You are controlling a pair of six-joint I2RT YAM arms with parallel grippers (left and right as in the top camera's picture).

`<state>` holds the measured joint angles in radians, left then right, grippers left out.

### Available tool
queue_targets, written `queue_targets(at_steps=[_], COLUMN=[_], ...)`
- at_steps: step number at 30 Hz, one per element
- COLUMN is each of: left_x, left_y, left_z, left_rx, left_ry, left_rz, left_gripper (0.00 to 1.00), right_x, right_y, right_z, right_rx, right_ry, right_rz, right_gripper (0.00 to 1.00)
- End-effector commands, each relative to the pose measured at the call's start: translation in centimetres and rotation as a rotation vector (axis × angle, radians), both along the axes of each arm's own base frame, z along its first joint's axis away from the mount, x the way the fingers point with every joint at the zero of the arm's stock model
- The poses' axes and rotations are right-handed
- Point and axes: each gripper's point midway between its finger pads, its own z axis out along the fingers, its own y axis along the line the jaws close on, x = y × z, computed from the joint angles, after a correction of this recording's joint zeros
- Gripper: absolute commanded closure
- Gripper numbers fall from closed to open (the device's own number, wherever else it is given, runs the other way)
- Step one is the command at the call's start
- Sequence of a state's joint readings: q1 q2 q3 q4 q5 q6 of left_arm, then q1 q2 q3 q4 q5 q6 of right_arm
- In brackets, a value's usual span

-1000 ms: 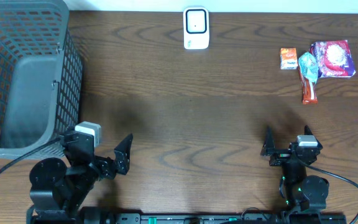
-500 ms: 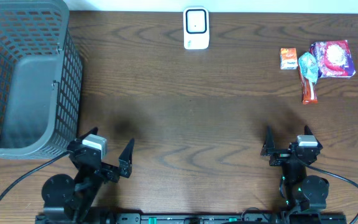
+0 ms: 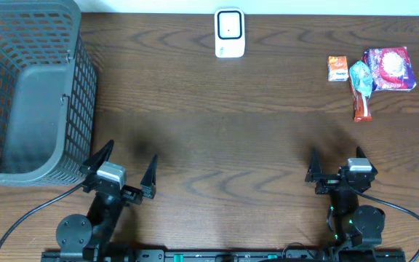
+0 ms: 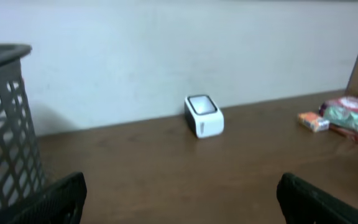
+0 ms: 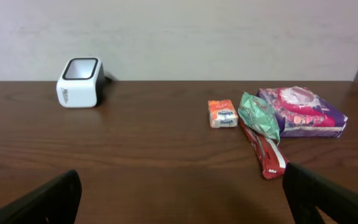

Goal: Scan the item barcode

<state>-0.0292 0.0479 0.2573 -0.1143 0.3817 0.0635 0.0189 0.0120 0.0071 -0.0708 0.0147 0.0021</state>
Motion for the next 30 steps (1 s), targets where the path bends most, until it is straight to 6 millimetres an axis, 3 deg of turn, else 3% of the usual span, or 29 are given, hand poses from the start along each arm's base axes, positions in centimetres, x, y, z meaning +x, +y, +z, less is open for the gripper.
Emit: queue_targets(at_steps=[1,11,13,17,22,30], left_x=[0.3,1.2,1.4,2.4,2.7,2.8], left_y=[0.6,1.4,1.8,4.6,5.0,6.7], left_z=[-0.7,-0.5,-1.0,-3.2,-4.9,-5.9], left_rx=[0.012,-0.008,-0.018,-0.171,-0.179,-0.171], left_ry=[-0.013,-0.128,-0.118,-0.038,-0.013,0.021], left_rz=[0.036,0.088,0.111,0.271,0.296,0.370], left_gripper=[0.02,0.02,0.02,0.02,0.02,0.02], right_x=[0.0,0.0,0.0,0.0,0.0,0.0], right_y=[0.0,0.0,0.0,0.0,0.0,0.0], right_z=[0.0,0.0,0.0,0.0,0.0,0.0], right_rx=[-0.014,-0.014,-0.014,-0.014,-0.014,-0.014], right_ry=[-0.001,-0.001,-0.001,-0.001,-0.001,-0.001], right_rz=[0.001,0.001,0.001,0.001,0.001,0.002], right_gripper=[0.01,0.01,0.01,0.01,0.01,0.01])
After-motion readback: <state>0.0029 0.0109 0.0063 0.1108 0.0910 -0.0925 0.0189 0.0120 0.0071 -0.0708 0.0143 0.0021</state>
